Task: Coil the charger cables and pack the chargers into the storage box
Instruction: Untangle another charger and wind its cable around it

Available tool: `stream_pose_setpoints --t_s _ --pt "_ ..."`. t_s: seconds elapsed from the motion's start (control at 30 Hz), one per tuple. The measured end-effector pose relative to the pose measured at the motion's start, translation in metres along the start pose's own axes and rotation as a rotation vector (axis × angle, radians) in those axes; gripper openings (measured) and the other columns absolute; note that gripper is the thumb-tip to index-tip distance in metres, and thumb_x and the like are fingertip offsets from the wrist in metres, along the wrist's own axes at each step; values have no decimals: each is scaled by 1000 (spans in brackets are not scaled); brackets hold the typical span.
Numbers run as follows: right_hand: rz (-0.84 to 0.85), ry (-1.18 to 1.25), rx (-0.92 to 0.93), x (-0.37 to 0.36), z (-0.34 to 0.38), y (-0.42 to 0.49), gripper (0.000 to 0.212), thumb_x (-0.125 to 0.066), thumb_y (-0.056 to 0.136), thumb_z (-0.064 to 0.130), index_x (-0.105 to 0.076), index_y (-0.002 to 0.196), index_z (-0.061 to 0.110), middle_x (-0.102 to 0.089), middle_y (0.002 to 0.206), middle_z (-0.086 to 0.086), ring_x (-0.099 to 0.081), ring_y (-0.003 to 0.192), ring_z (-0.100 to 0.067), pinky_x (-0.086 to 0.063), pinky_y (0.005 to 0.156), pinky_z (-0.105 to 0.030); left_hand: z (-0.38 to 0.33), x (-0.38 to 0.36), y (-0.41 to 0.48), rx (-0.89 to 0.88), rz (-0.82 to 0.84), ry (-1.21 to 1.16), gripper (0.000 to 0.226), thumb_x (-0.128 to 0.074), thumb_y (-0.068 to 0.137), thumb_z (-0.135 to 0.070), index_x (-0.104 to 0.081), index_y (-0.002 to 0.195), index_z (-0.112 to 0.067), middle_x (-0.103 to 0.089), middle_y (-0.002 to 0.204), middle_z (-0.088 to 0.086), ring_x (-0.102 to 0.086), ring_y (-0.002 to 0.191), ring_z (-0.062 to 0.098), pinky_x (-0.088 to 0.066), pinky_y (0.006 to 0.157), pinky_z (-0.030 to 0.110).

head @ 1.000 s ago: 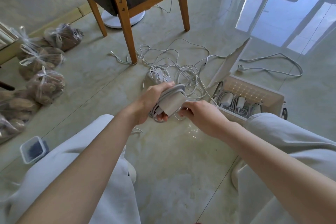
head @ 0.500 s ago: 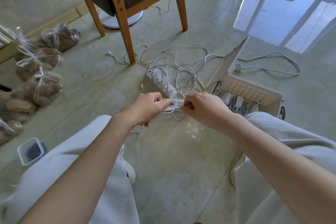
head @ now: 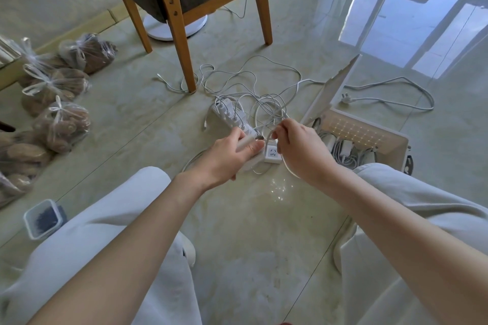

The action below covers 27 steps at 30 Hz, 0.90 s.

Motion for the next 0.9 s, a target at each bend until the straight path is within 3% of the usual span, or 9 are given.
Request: stream_pose_setpoints --t_s 0.13,0.27,0.43,0.53,0.63,0.7,0.8,0.83,0.9 --pt "-37 72 -154 5 -17 10 30 -27 99 21 -56 91 14 -65 96 -11 -56 94 -28 -44 84 -38 -6 0 -2 -14 45 -69 43 -56 87 -54 -47 83 -11 -51 64 1 -51 37 20 -36 37 23" --pt "-45 189 -255 0 -25 17 28 -30 98 21 -54 86 17 -64 92 -10 -55 90 -25 -42 82 -35 -5 -3 -6 -13 61 -14 44 -56 87 -52 -48 83 -9 -48 59 -1 -48 35 18 -38 38 23" --pt "-50 267 -148 0 -4 8 23 -37 97 20 -59 88 16 -57 69 9 -51 74 -13 -39 72 -29 4 8 1 63 -152 118 42 -50 89 -54 -48 89 -12 -57 68 4 -54 50 18 -42 47 27" --pt "-18 262 -34 1 14 -4 21 -41 96 20 -61 95 14 -59 68 8 -46 60 -7 -36 65 -26 9 12 6 115 -228 85 42 -47 90 -54 -45 92 -13 -59 74 5 -57 58 27 -39 52 28" --pt "66 127 110 -11 29 -26 27 -36 99 20 -54 118 16 -65 88 -7 -54 72 -21 -45 70 -34 11 5 8 199 -199 -182 37 -44 94 -50 -38 92 -13 -57 73 7 -53 44 23 -36 40 21" --pt "174 53 187 -26 35 -42 37 -35 97 12 -39 134 16 -64 98 -9 -60 83 -30 -47 73 -37 13 -1 10 290 -142 -431 37 -42 95 -50 -37 96 -13 -55 75 9 -50 39 19 -35 37 20" --pt "272 -82 250 -41 36 -55 63 -39 88 -2 -17 144 15 -57 109 -7 -57 86 -33 -44 71 -37 9 -4 11 339 -58 -700 76 -48 80 -66 -45 117 0 -56 80 13 -56 55 23 -44 46 25" --pt "277 -98 262 -43 36 -57 60 -39 87 -2 -19 142 13 -56 108 -8 -55 81 -33 -45 69 -38 9 -4 11 346 -48 -771 84 -52 75 -68 -47 122 1 -57 83 12 -58 60 23 -47 52 27" --pt "288 -88 287 -44 38 -60 41 -36 92 2 -28 132 10 -53 99 -10 -49 71 -34 -48 67 -42 8 -4 11 329 -48 -871 67 -55 82 -62 -54 115 -3 -59 74 6 -58 57 19 -48 56 27"
Point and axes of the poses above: each hand's wrist, its own y-axis towards the middle knuckle, its own x-axis out of the back of the hand, z = x × y, the point moved 4 cm from there along y, towards the middle knuckle
